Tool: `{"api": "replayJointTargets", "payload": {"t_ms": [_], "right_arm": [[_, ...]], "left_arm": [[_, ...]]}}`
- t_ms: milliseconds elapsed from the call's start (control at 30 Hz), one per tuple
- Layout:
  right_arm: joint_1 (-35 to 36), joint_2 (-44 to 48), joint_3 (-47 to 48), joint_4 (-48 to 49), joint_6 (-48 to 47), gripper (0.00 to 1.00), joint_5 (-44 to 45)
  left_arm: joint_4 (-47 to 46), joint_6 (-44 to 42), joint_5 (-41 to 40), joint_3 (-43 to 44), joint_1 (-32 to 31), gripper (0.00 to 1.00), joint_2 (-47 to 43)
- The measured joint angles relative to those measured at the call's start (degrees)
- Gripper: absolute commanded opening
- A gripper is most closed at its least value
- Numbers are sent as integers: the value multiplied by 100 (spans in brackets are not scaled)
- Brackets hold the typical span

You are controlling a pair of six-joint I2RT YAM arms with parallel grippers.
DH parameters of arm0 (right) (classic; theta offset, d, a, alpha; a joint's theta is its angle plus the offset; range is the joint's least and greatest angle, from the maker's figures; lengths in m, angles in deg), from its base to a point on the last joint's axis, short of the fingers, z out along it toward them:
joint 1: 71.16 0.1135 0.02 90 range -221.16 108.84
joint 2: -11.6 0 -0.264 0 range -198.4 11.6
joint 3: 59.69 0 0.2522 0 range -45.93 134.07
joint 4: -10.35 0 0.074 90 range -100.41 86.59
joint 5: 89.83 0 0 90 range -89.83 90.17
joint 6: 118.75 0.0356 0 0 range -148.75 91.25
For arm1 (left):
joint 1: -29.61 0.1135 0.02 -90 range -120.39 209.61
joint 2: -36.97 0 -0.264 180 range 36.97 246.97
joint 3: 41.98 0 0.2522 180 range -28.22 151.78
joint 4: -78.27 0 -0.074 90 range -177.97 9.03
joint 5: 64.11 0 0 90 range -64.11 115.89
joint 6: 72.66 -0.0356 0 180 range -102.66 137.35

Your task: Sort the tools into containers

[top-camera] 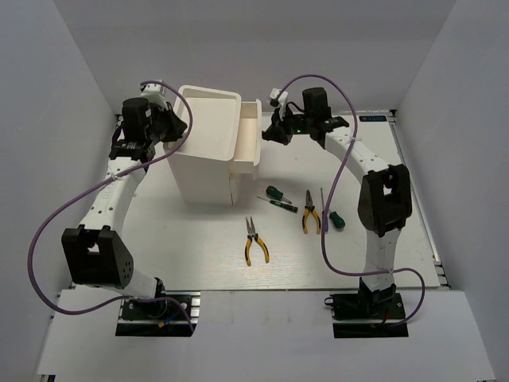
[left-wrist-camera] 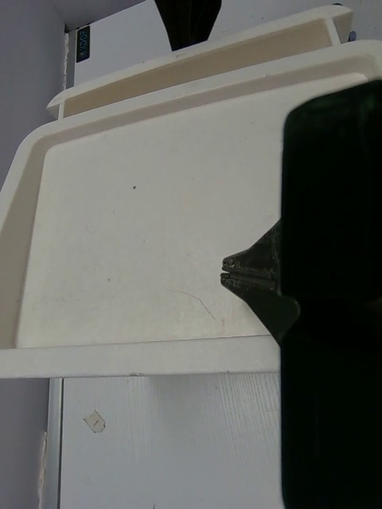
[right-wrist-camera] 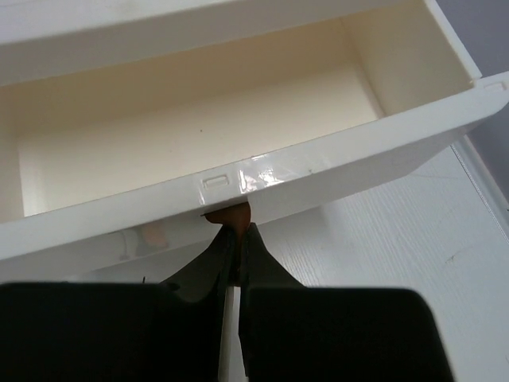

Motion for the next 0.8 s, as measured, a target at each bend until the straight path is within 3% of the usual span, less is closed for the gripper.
{"api": "replayJointTargets", "payload": {"t_ms": [33, 67, 133, 167, 233, 300, 367, 433, 567, 800], "right_arm": [[-9, 2, 0, -4, 4, 27, -17], [-20, 7, 0, -17, 31, 45, -59], [-79, 15, -17, -127, 13, 63, 17], [-168, 15, -46, -219, -37, 66, 76], [-404, 17, -149, -435, -24, 66, 264], [-599, 44, -260, -621, 28, 60, 579], [-774, 133, -452, -855, 92, 50, 977], [-868, 334, -758, -1185, 70, 46, 1379], [-846, 992, -1580, -1945, -149, 46, 1786], [-669, 1860, -2553, -3060, -376, 46, 1928]], "left_arm": [[2, 7, -2, 0, 0, 0, 0], [-2, 20, 0, 0, 0, 5, 0], [4, 22, 2, 0, 2, 24, 0], [-24, 52, 28, 0, 7, 45, 0], [-125, 59, 105, 33, -4, 62, 0], [-140, 44, 157, 114, 0, 76, 15], [-114, 33, 157, 245, 13, 78, 52], [-48, 7, 157, 358, 33, 83, 98], [144, -118, 120, 651, 55, 81, 118], [328, -234, 229, 619, 48, 37, -490]]}}
